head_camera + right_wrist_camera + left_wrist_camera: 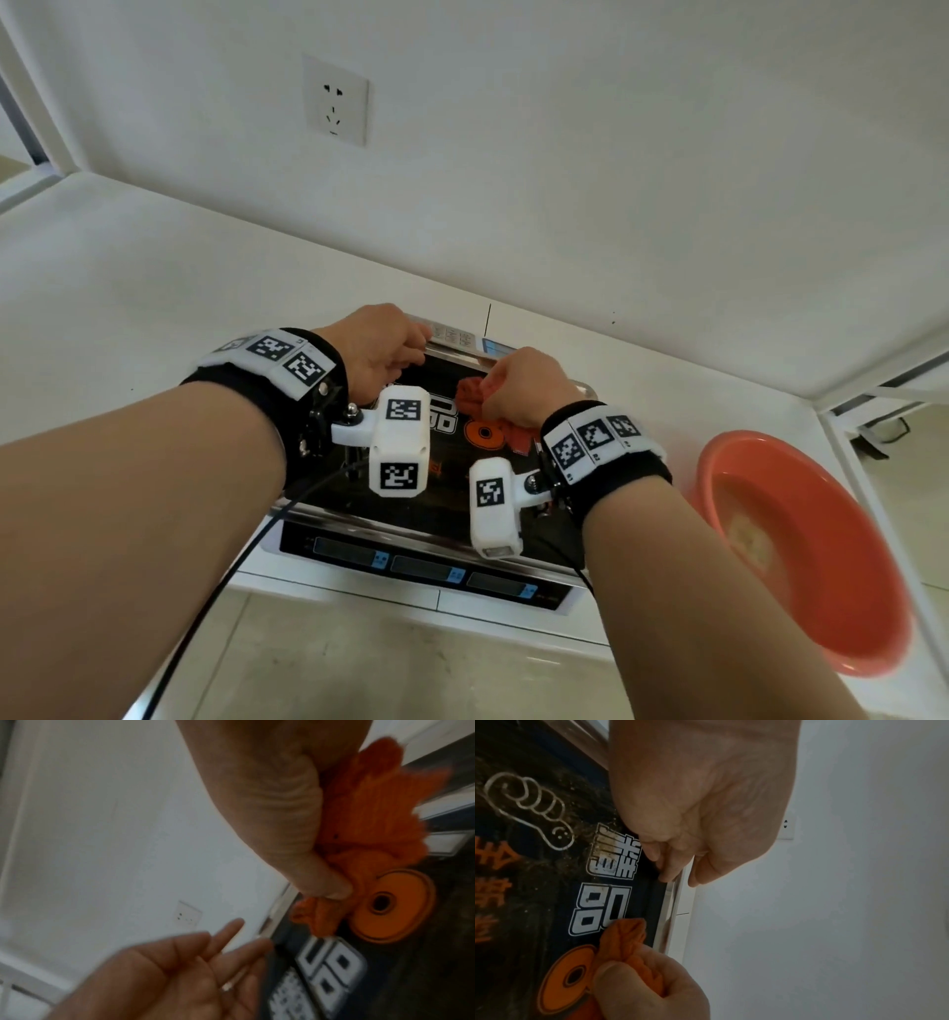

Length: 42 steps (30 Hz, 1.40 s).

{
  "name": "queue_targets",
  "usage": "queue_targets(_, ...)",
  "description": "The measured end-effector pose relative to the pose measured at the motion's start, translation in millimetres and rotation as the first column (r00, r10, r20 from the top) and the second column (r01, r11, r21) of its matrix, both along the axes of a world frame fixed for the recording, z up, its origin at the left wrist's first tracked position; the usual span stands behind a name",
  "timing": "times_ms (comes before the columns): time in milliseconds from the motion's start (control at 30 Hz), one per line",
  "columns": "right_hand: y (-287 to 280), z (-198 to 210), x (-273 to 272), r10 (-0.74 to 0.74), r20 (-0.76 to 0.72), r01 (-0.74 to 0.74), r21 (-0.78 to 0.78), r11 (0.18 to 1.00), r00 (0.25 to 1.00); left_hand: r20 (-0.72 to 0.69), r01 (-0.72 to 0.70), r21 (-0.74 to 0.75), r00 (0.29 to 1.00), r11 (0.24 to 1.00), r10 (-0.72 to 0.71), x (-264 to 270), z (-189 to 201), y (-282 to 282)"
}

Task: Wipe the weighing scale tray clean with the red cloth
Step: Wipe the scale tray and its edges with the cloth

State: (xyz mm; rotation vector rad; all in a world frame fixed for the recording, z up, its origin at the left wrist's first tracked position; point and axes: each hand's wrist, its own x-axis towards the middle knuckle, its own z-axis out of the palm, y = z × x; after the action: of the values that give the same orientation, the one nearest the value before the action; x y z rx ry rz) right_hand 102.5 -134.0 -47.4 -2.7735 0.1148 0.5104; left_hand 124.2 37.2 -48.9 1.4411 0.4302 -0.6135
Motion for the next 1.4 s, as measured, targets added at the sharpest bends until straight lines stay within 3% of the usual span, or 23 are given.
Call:
queue_targets(133,-19.9,12.9,6.5,-0.185,0.024,0.179,0.159,0.971,0.982,-0.032,0.001,-0.036,0.999,0.999,-0.002,-0.7,3.2,3.4)
queue_targets(300,-42.7,7.7,5.0,-0.275,0.086,0.267,0.094,0.959,0.958,-0.046,0.045,-0.065,0.998,0.997,-0.048,-0.8,5.7,8.3)
queue_targets(467,-33.7,-8.1,0.8,-0.265,0.041,0.261,0.075,0.962,0.963,-0.092,0.081,-0.091,0.992,0.993,-0.089,-1.1,6.7,6.1)
queue_targets(600,-23.4,-5.5,0.9,-0.131,-0.086,0.132,0.003,0.991,0.988,-0.098,0.076,-0.107,0.991,0.991,-0.086,-1.8,6.3,2.4)
queue_targets(700,-31.6,6.3,3.7,-0.155,-0.146,0.174,0.13,0.976,0.977,-0.109,0.078,-0.116,0.99,0.99,-0.09,-2.0,7.8,1.3)
queue_targets(800,-47.2,13.0,6.8,-0.265,-0.092,0.279,0.222,0.934,0.96,-0.097,0.083,-0.133,0.991,0.988,-0.097,-1.3,7.5,0.0)
queue_targets(967,-50.3,3.3,2.2,-0.283,0.005,0.276,0.216,0.937,0.959,-0.079,0.107,-0.147,0.99,0.983,-0.12,0.4,6.0,-10.1)
queue_targets(1233,-30.1,3.8,-7.6,-0.141,-0.082,0.152,0.143,0.978,0.987,-0.099,0.15,-0.181,0.98,0.972,-0.17,-0.8,4.7,-22.4)
queue_targets(1400,-57.0,18.5,-2.4,-0.294,0.039,0.278,0.223,0.934,0.955,-0.091,0.201,-0.205,0.971,0.958,-0.223,-2.2,6.7,-26.1)
